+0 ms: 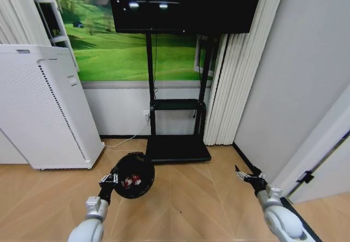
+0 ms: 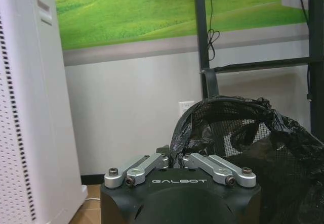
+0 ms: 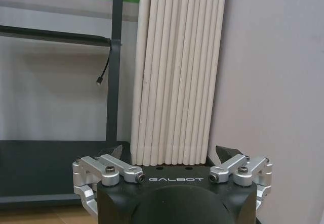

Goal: Pick up the trash bin and place the garbage on the floor into it.

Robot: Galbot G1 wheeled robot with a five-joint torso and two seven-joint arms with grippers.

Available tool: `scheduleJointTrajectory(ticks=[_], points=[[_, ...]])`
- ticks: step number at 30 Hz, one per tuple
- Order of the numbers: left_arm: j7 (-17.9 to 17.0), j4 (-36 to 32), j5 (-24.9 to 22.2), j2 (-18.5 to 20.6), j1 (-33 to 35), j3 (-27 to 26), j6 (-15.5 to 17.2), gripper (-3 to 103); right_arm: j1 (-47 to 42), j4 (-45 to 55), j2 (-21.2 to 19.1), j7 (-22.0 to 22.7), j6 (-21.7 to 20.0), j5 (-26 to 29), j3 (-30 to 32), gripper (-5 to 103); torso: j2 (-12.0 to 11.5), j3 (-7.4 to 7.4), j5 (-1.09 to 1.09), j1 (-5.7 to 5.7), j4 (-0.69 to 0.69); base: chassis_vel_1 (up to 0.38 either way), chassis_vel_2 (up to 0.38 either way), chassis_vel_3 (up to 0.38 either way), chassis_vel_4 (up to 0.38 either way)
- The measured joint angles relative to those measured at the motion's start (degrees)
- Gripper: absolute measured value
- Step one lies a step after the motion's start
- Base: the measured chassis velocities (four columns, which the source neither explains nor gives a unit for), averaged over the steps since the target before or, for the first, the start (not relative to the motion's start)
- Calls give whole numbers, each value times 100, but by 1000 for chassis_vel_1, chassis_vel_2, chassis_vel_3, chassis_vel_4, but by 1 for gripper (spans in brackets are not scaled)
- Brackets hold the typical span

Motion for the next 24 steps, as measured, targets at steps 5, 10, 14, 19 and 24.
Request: scheduleJointTrajectory(ticks=[5,10,14,19,24], points=[[-12,-93,-99,62,66,-169,-21,6,-37,23,123,-106,197,118,59,100,0,0,0,0,1,0,0,0,0],[-23,-172,-167,75,94,-222,-11,6,-44,42,141,-165,216,184,55,100,0,0,0,0,0,0,0,0,0],[-25,-178,-176,74,113,-236,-11,6,-43,42,141,-169,218,188,48,100,0,1,0,0,0,0,0,0,0],[-27,-178,-177,67,127,-241,-21,6,-39,42,141,-171,220,190,36,100,0,1,0,0,0,0,0,0,0],[-30,-191,-162,20,104,-175,-28,6,-31,42,141,-172,223,191,26,100,0,1,0,0,0,0,0,0,0]])
